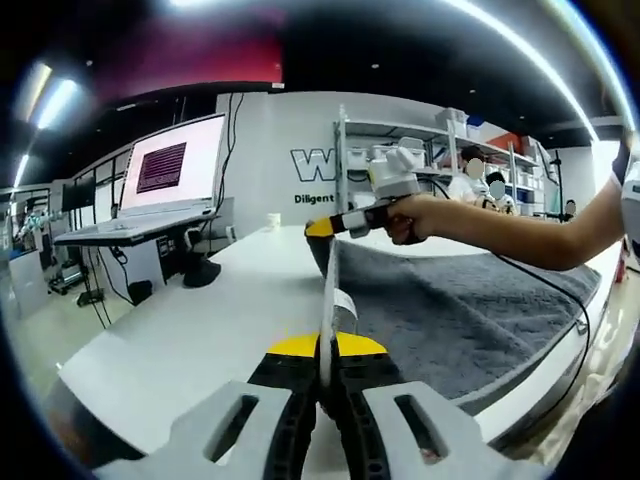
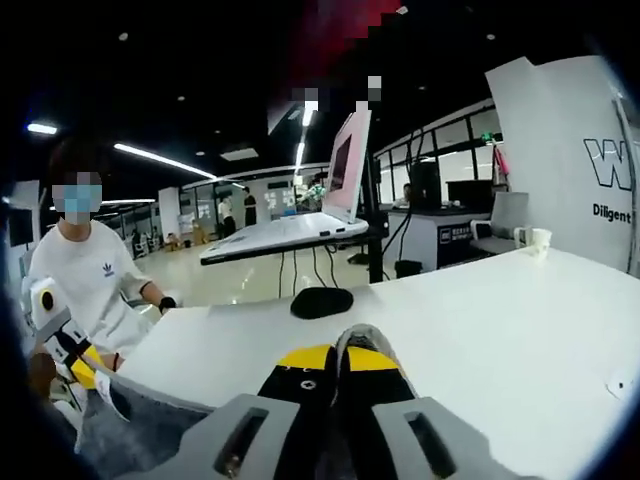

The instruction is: Open the folded towel by lifting each exposed corner and separating the folded layers until the towel lies flat within the target outline without major curled edges

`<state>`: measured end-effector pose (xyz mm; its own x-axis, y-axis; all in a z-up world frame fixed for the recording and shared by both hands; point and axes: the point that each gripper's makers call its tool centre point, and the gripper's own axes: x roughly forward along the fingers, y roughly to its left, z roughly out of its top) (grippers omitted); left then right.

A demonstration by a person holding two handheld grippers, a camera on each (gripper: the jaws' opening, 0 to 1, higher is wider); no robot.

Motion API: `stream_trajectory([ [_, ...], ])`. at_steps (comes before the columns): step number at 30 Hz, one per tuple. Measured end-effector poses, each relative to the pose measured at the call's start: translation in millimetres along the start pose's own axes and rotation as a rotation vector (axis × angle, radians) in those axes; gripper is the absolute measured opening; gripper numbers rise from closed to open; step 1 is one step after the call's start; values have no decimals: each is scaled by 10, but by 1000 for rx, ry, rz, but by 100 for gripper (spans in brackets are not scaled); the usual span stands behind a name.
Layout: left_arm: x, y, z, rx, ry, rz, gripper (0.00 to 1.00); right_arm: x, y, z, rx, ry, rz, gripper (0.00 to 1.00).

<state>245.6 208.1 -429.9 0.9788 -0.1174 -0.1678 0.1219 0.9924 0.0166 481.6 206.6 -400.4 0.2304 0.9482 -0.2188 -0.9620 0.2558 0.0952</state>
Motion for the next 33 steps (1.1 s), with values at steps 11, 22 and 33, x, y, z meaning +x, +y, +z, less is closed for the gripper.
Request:
stream_trajectory([
  [11, -2, 53, -77, 0, 24, 19, 3, 28, -53, -69, 55, 14, -8, 3],
  [22, -51, 225, -116, 61, 44, 89, 11, 27, -51, -121, 95, 34, 3, 14],
  [33, -155, 375, -54, 54, 23, 131, 11, 12, -40, -164, 86, 45, -9, 20],
])
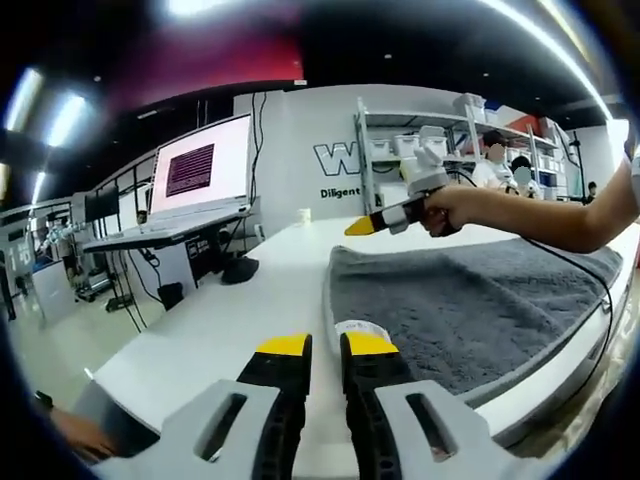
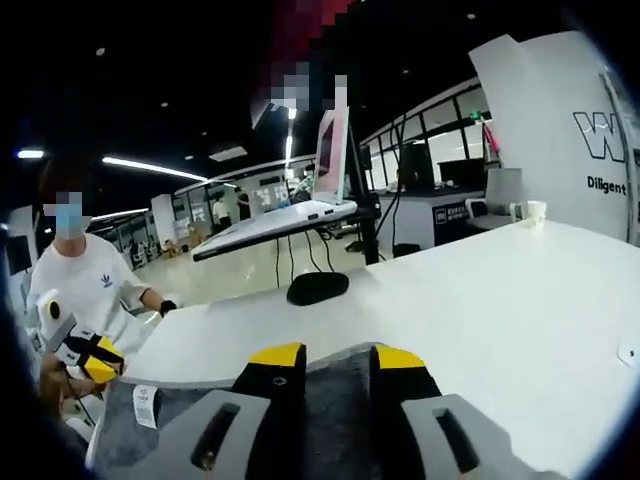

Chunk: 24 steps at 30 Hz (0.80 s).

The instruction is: Open the folded towel by lifting each exposed corner and separating the folded layers until the towel lies flat within the target outline without major curled edges

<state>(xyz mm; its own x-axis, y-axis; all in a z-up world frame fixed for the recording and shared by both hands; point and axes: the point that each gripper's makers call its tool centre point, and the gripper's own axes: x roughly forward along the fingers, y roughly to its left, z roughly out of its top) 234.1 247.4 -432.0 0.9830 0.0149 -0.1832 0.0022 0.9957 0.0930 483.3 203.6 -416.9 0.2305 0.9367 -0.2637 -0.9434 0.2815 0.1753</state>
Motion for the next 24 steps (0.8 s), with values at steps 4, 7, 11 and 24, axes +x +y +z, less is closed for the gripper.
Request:
stream_trajectory([
  [4, -9, 4, 11, 2, -2, 2, 10, -7, -9, 3, -1, -3, -3, 20],
  [7, -9, -15, 49, 2, -15, -4, 9, 0, -27, 4, -5, -8, -7, 17],
  [11, 1, -51, 87, 8, -23, -17, 9, 16, -25, -1, 7, -13, -3, 15],
  [24, 29, -161, 156, 37, -42, -61, 4, 163, -43, 9, 28, -32, 6, 6],
])
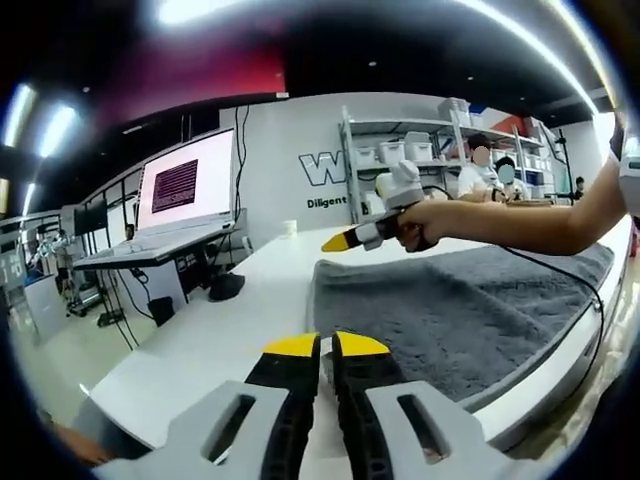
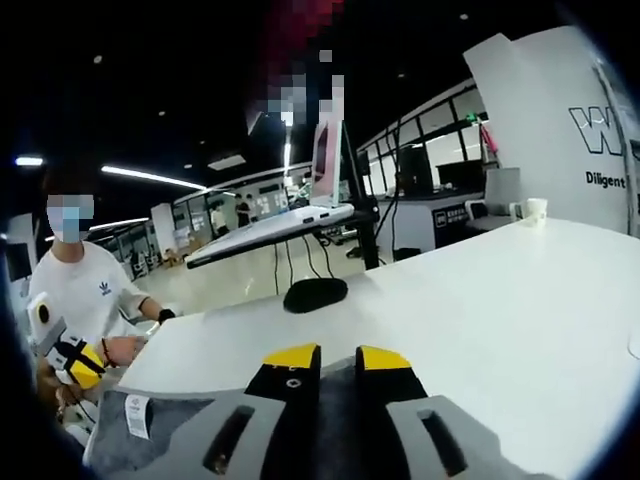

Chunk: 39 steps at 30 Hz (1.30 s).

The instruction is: Open the folded towel by lifting each exposed corner and separating the folded layers until the towel lies flat within the target outline without major curled edges

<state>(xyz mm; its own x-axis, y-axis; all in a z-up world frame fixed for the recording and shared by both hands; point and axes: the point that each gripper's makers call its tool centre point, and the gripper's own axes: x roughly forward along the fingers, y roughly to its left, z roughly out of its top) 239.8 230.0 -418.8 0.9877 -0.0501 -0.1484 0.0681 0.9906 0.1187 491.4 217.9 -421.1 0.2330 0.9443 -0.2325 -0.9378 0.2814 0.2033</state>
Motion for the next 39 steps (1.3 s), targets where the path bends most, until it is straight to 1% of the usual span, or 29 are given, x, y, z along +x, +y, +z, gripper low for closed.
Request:
stream_trajectory([
  [2, 5, -7, -4, 1, 1, -3, 3, 13, -1, -6, 0, -1, 1, 3],
  [6, 30, -40, -30, 5, 9, -17, 1, 82, -47, -36, 20, -3, -6, 2],
  [8, 51, -45, -77, 8, 25, -22, 1, 144, -89, -77, 27, 3, -15, 2],
  [16, 94, -32, -218, 4, 64, -27, 1, 232, -177, -175, 42, 25, -35, 1],
  [24, 107, -20, -378, 1, 111, -29, 1, 278, -250, -287, 63, 46, -48, 0],
  [30, 111, -20, -462, -3, 135, -28, 1, 307, -267, -337, 67, 60, -49, 0],
  [35, 115, -18, -511, -10, 148, -29, 1, 336, -280, -374, 71, 70, -51, 0],
  [39, 121, -18, -519, -21, 146, -32, 1, 338, -285, -391, 70, 75, -52, 0],
])
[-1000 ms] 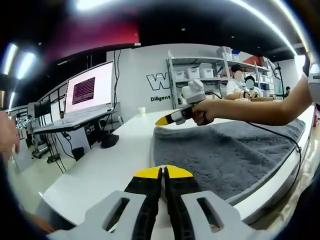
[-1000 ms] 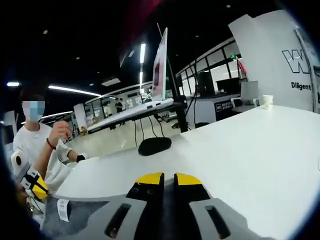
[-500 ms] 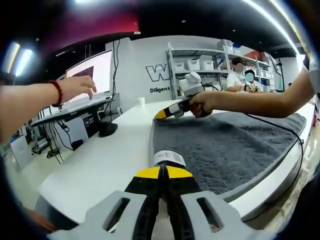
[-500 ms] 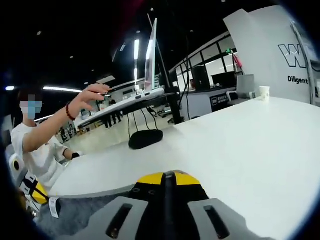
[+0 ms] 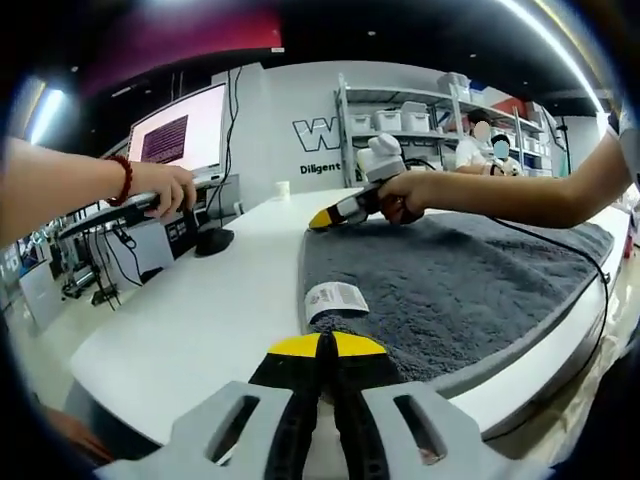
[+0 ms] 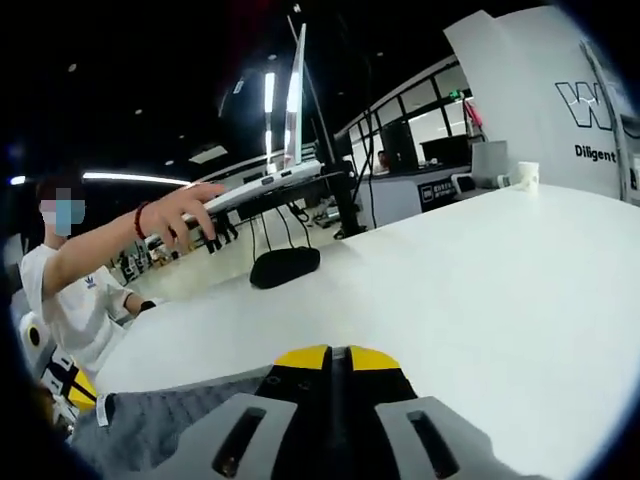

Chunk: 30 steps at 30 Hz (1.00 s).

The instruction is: Open the folded towel by lifting each exposed corner and separating the folded layers until the towel lies flat within the target outline without major curled edges

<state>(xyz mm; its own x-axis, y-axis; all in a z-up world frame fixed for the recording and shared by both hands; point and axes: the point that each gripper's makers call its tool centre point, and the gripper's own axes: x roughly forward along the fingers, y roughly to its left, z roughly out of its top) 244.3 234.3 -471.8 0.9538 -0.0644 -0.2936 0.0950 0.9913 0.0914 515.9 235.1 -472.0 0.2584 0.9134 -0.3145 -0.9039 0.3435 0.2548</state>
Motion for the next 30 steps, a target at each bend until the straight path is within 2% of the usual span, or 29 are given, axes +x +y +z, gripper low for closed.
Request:
stream_trajectory([
  [8, -9, -1, 26, 1, -4, 7, 3, -70, 29, 37, -17, -4, 3, 0],
  [21, -44, -78, 226, -26, -79, 3, 8, -357, 48, 184, -65, -35, -9, 2],
  [24, -83, -93, 308, -33, -122, 14, 8, -442, 65, 192, -84, -38, -16, 2],
  [26, -109, -116, 359, -46, -146, 7, 8, -498, 72, 196, -96, -39, -21, 2],
  [30, -111, -167, 397, -45, -156, -11, 12, -610, 89, 208, -119, -42, -30, 3],
])
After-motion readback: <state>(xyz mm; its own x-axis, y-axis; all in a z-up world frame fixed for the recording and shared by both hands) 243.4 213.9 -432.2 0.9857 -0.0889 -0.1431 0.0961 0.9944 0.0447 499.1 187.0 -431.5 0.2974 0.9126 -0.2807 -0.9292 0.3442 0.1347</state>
